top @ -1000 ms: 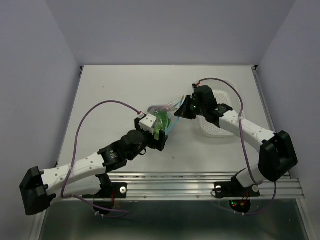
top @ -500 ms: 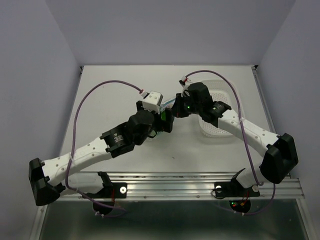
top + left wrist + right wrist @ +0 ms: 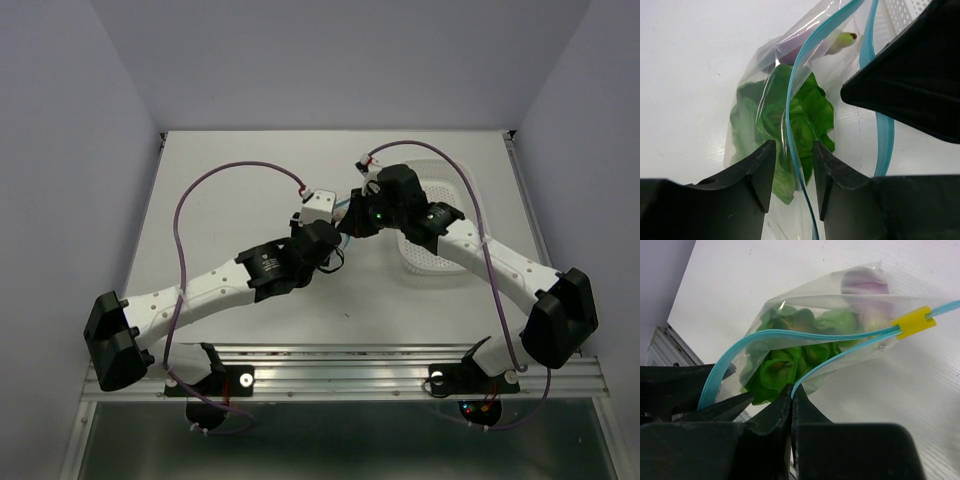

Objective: Open the zip-top bag and remove the fake food

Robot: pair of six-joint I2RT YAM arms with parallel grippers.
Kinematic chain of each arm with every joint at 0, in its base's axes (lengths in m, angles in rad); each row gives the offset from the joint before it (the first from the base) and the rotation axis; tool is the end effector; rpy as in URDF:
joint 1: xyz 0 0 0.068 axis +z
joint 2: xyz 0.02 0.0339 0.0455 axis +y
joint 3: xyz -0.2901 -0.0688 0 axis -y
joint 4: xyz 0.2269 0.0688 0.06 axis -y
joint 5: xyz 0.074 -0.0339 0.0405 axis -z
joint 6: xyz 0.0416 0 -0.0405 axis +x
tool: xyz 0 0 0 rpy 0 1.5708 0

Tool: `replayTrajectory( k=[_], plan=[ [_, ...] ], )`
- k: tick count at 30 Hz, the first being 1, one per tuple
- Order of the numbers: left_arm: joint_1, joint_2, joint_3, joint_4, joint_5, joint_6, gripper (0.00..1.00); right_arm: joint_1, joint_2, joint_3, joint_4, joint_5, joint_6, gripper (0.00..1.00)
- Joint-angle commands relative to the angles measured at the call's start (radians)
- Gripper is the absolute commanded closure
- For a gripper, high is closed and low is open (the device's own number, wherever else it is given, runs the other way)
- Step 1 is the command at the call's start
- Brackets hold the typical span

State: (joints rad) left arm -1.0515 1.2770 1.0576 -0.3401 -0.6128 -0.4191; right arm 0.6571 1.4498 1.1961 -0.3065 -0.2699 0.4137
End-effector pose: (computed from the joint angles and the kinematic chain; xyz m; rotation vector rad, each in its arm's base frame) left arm 0.1508 -0.2156 0.3430 0.2890 2.0100 -0.2736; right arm 0.2437 0.2020 0.3420 -0.4396 2.2062 0.8951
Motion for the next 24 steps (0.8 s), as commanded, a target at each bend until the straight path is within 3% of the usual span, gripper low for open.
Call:
replayTrajectory(
  k=[1, 5, 8, 9, 10, 24],
  plan=[
    [0.016, -0.004, 0.070, 0.013, -0.073, 0.003, 0.55, 0.007, -0.048, 0.030, 0.027, -0.066, -0.047, 0.99],
    [0.027, 0.019, 0.076, 0.019, -0.111, 0.031, 0.64, 0.007, -0.061, 0.026, 0.024, -0.107, -0.055, 0.99],
    [0.041, 0.027, 0.084, 0.004, -0.142, 0.025, 0.85, 0.007, -0.068, 0.034, 0.006, -0.112, -0.067, 0.99],
    [0.048, 0.025, 0.087, 0.009, -0.139, 0.025, 0.98, 0.007, -0.068, 0.037, -0.009, -0.112, -0.069, 0.99],
    [0.057, 0.022, 0.087, 0.013, -0.137, 0.025, 1.00, 0.007, -0.066, 0.039, -0.013, -0.111, -0.073, 0.99],
    [0.261, -0.024, 0.188, 0.108, -0.236, 0.124, 1.00, 0.007, 0.001, 0.111, -0.074, 0.129, -0.023, 0.99]
  ],
)
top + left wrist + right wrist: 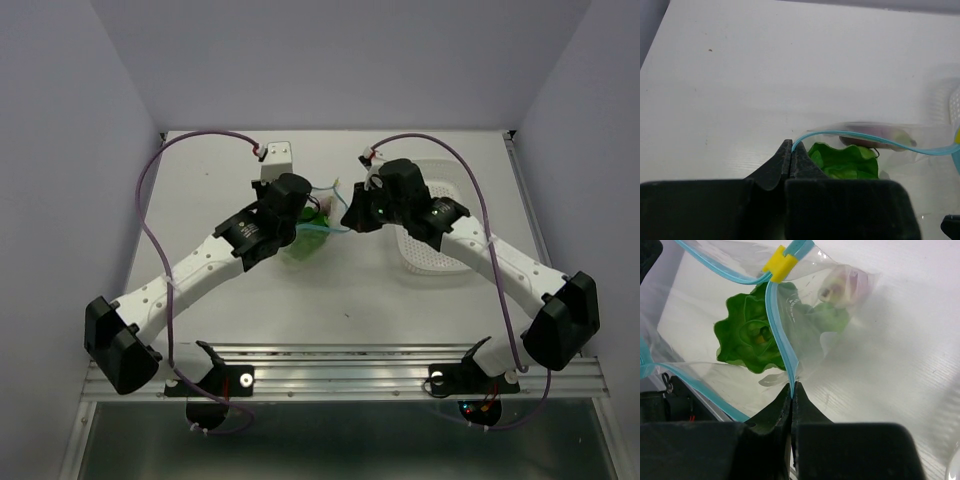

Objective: Open the zip-top bag and remove the fake food

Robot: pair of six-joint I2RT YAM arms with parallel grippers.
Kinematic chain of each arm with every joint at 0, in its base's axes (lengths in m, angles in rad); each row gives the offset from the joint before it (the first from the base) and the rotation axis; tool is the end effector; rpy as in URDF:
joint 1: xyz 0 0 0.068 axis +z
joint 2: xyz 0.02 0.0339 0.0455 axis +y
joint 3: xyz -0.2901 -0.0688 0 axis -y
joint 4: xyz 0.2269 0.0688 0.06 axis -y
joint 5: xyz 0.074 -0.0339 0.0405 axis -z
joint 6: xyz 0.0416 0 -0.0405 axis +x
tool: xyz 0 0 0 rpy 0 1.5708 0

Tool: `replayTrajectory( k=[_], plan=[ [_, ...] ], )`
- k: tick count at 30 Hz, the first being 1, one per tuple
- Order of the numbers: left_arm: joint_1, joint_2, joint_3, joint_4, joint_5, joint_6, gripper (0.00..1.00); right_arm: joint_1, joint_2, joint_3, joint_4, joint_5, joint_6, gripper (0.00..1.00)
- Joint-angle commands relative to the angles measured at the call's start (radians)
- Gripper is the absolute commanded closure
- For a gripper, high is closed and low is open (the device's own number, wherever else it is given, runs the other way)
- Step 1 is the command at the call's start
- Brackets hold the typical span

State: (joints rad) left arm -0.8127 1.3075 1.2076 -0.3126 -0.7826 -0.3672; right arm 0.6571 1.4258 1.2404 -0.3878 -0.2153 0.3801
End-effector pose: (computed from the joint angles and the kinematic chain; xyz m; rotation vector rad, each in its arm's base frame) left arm 0.2077 -0.1767 0.3892 -0.0758 1.8577 -0.0376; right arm 0.2388 0.1955 0.3555 -0.4406 2.2042 0.8165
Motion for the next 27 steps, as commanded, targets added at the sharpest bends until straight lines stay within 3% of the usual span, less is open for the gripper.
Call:
replayTrajectory(
  k=[1, 10, 20, 25, 27],
  plan=[
    [0.026, -0.063, 0.033, 0.102, -0.060, 0.082, 1.00, 0.007, 0.042, 0.074, 0.007, 0.077, 0.016, 0.99],
    [0.053, -0.103, 0.014, 0.107, -0.104, 0.105, 1.00, 0.007, 0.140, 0.077, 0.059, 0.079, 0.059, 0.99],
    [0.055, -0.048, -0.149, 0.217, 0.141, 0.111, 1.00, 0.007, 0.228, -0.030, 0.207, 0.013, 0.063, 0.99],
    [0.032, -0.036, -0.203, 0.230, 0.187, 0.087, 1.00, 0.007, 0.254, -0.029, 0.211, 0.027, 0.065, 0.99],
    [0.026, -0.039, -0.209, 0.236, 0.204, 0.080, 1.00, 0.007, 0.249, -0.024, 0.213, 0.034, 0.071, 0.91]
  ],
)
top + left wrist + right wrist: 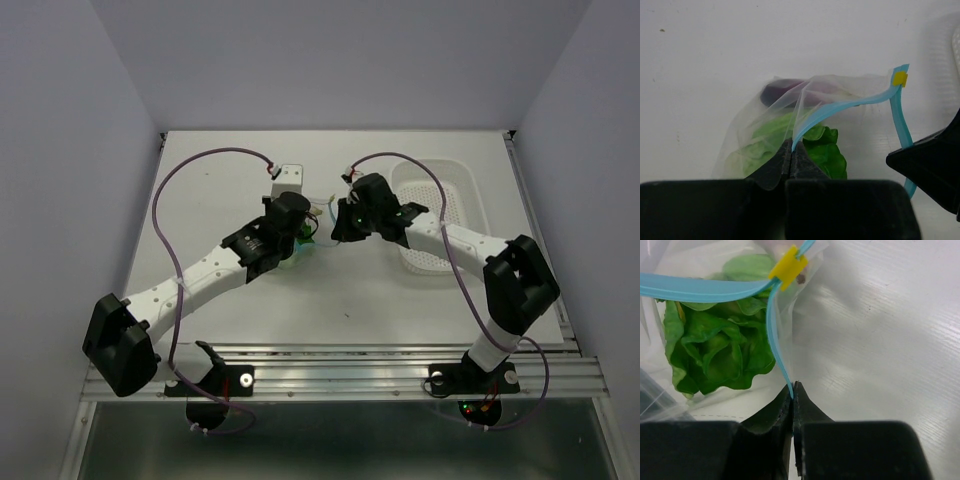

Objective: Open the zip-top bag and remove the fake food

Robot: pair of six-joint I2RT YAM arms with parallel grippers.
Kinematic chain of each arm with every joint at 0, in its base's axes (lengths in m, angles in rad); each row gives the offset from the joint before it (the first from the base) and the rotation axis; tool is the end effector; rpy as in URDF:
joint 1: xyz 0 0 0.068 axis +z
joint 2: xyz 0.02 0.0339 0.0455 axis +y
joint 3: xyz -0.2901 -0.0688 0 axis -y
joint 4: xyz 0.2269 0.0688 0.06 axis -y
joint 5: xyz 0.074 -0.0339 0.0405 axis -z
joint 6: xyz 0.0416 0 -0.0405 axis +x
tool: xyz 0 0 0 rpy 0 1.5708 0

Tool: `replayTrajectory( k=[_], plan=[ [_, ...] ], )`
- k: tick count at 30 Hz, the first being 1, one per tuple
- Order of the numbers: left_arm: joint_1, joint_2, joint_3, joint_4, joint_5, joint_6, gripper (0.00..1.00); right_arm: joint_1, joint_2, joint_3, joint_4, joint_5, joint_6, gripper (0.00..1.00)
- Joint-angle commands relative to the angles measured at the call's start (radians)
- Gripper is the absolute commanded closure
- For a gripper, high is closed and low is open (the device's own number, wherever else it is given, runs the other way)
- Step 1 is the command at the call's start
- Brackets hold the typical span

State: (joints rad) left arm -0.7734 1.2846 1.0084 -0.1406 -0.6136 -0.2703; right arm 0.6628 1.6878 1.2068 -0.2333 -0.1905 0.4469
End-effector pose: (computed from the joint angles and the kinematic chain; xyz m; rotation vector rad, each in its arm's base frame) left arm 0.2110 -0.1725 0.3439 0.0920 1.9070 -0.0932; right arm 0.2865 0.2336 0.2746 -0.3622 2.3717 0.7711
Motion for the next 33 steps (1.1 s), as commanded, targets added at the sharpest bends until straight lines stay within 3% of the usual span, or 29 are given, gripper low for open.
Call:
replayTrajectory(
  k=[1, 2, 3, 6, 9, 13, 15, 19, 20, 33],
  plan=[
    [-0.015, -0.014, -0.010, 0.065, 0.044, -0.026, 1.00, 0.001, -0.017, 0.010, 0.058, 0.011, 0.007, 0.89],
    [-0.015, -0.013, -0.008, 0.070, 0.063, -0.033, 1.00, 0.001, -0.026, 0.014, 0.057, 0.011, 0.012, 0.83],
    [-0.017, -0.011, -0.005, 0.067, 0.069, -0.036, 1.00, 0.001, -0.033, 0.014, 0.057, 0.008, 0.013, 0.83],
    [-0.027, -0.016, 0.006, 0.065, 0.074, -0.050, 1.00, 0.001, -0.069, 0.016, 0.060, -0.004, 0.018, 0.62],
    [-0.029, -0.022, 0.009, 0.068, 0.083, -0.053, 1.00, 0.001, -0.112, 0.008, 0.058, -0.010, 0.021, 0.48],
    [-0.032, -0.019, 0.010, 0.068, 0.083, -0.049, 1.00, 0.001, -0.158, 0.004, 0.072, -0.047, 0.018, 0.34],
    [-0.032, -0.016, 0.012, 0.067, 0.083, -0.050, 1.00, 0.001, -0.174, -0.012, 0.097, -0.082, 0.015, 0.21],
    [-0.033, -0.019, 0.012, 0.067, 0.084, -0.052, 1.00, 0.001, -0.180, -0.027, 0.115, -0.121, 0.015, 0.09],
    [-0.033, -0.022, 0.012, 0.067, 0.084, -0.052, 1.00, 0.001, -0.169, -0.026, 0.114, -0.136, 0.019, 0.00],
    [-0.035, -0.054, -0.005, 0.073, 0.110, -0.061, 1.00, 0.021, -0.068, 0.017, 0.130, -0.133, 0.061, 0.00]
  ],
)
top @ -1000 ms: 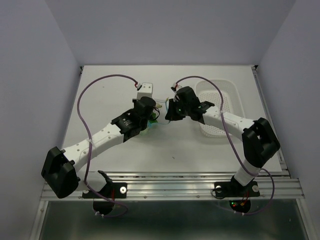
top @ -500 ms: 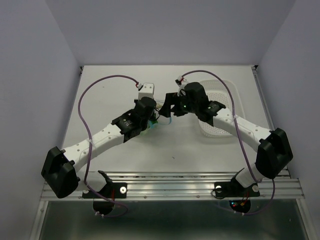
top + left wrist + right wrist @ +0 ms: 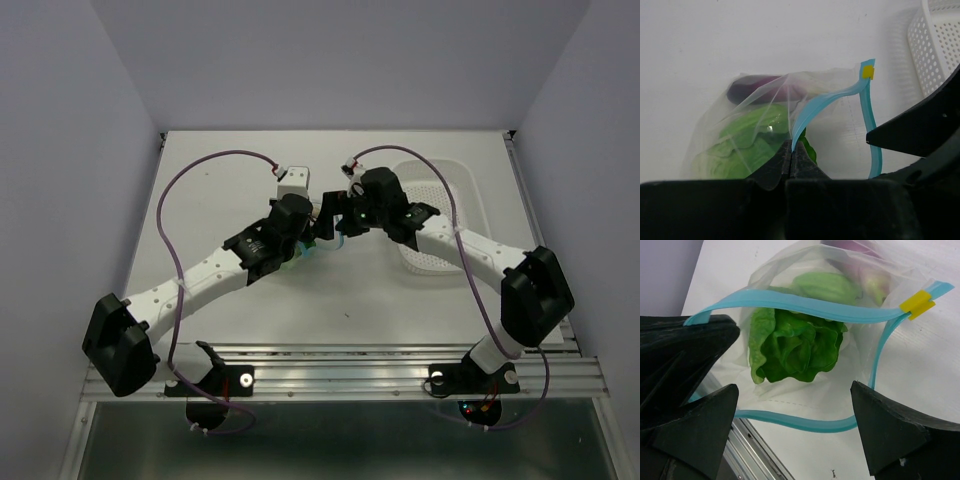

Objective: Open the zip-top bag and remove the fake food

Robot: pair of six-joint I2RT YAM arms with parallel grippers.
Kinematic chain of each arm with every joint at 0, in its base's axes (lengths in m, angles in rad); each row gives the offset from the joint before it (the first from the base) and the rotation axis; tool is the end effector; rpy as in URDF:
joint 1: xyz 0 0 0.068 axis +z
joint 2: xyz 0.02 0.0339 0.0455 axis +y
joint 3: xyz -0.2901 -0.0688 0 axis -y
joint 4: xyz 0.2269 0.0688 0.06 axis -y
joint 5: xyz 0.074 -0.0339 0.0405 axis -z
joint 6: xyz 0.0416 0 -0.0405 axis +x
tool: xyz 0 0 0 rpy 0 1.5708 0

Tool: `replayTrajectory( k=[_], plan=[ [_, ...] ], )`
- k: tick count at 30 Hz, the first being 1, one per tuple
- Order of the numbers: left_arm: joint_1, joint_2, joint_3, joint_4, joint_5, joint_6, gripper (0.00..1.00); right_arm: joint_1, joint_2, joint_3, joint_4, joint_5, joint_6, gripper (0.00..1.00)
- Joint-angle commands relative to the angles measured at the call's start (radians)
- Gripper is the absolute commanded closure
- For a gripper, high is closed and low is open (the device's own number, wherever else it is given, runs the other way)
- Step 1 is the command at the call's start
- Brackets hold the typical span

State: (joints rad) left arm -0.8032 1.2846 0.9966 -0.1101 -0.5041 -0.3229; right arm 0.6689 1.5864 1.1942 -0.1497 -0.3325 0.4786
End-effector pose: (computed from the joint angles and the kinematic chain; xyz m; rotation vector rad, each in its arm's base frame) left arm 0.2051 -0.1836 0.3421 0.1361 1.9209 -0.2597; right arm 0.2695 0.2303 0.3138 -0.4255 2.2159 1.0057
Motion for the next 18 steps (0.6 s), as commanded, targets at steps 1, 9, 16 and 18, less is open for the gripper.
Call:
replayTrajectory(
  k=[1, 9, 16, 18],
  plan=[
    [-0.005, -0.057, 0.004, 0.044, -0.001, -0.010, 1.00, 0.015, 0.053, 0.034, 0.056, 0.007, 0.041, 0.01],
    [-0.005, -0.077, -0.013, 0.044, 0.007, -0.028, 1.00, 0.049, 0.098, -0.001, 0.234, -0.025, 0.087, 0.03],
    [-0.005, -0.082, -0.029, 0.055, 0.030, -0.056, 1.00, 0.086, 0.145, 0.002, 0.317, -0.014, 0.110, 0.04],
    [-0.005, -0.083, -0.032, 0.056, 0.033, -0.059, 1.00, 0.095, 0.155, 0.005, 0.320, -0.007, 0.114, 0.05]
  ],
)
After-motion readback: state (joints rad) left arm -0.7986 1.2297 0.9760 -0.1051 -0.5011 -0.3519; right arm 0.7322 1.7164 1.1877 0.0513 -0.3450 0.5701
